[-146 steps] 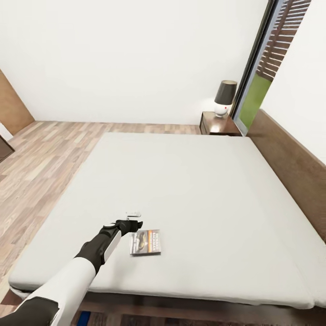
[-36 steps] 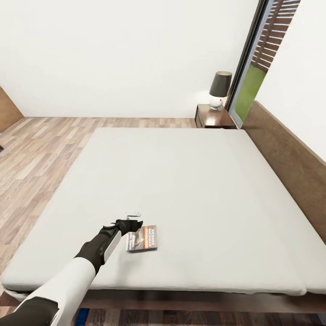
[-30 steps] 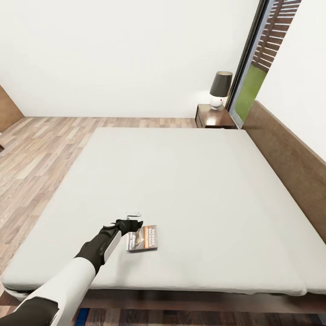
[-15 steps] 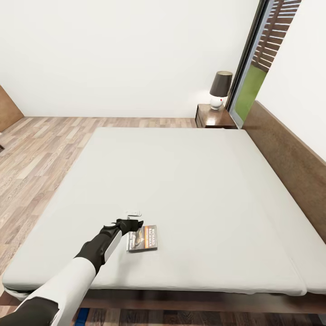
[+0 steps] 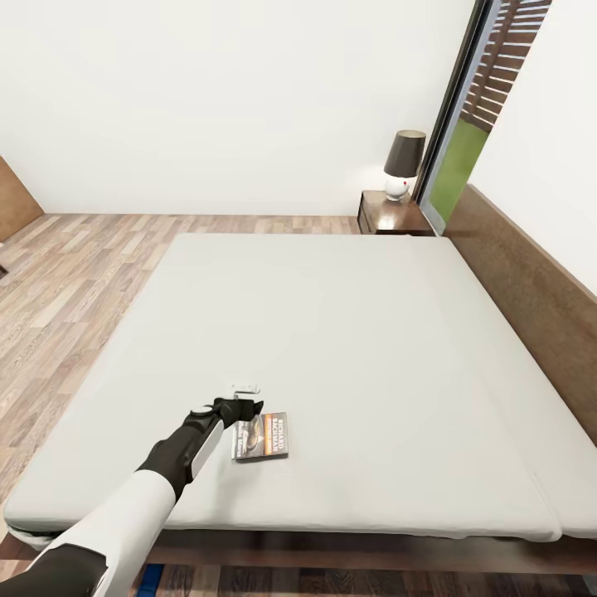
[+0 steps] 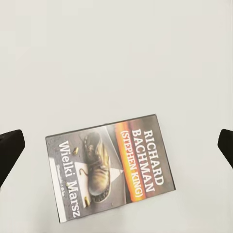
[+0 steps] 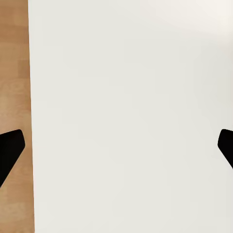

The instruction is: In the bedroom, move the book from the bed onto either nightstand, and place the two sandals side by side next to the bed.

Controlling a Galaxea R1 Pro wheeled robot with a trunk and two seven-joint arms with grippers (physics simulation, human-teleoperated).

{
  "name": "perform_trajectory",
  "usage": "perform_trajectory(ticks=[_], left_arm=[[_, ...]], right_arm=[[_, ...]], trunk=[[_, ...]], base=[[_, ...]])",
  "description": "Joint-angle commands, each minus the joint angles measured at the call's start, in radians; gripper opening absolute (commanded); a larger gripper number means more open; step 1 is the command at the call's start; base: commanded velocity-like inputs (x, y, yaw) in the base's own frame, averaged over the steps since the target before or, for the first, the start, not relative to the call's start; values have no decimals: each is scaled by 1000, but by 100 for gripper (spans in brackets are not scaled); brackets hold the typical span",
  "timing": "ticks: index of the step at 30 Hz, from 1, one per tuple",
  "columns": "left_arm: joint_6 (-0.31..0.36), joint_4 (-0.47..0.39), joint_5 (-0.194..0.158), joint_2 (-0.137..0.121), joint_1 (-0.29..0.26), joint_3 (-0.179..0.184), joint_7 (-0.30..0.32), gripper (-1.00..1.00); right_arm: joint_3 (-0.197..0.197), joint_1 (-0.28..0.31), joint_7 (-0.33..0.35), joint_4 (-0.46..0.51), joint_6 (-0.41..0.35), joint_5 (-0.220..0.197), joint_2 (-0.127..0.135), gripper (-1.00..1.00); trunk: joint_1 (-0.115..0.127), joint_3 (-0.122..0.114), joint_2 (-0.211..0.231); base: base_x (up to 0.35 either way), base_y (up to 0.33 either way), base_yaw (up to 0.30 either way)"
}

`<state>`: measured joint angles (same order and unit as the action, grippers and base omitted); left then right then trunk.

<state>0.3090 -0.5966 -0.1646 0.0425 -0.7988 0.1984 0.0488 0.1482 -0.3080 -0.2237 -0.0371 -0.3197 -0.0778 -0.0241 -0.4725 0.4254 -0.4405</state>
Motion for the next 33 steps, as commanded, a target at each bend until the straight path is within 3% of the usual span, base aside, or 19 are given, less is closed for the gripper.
perform_trajectory(ticks=[1, 33], left_arm=[[5, -3, -10, -1, 0, 2, -1, 100], [25, -5, -7, -1, -42, 3, -2, 100]], right_arm=[[8, 0, -3, 1, -4, -8, 0, 100], [10, -1, -3, 0, -5, -8, -2, 100]], trunk=[[-1, 1, -1], [-1, 6, -1]], base=[[0, 0, 0], [0, 0, 7]])
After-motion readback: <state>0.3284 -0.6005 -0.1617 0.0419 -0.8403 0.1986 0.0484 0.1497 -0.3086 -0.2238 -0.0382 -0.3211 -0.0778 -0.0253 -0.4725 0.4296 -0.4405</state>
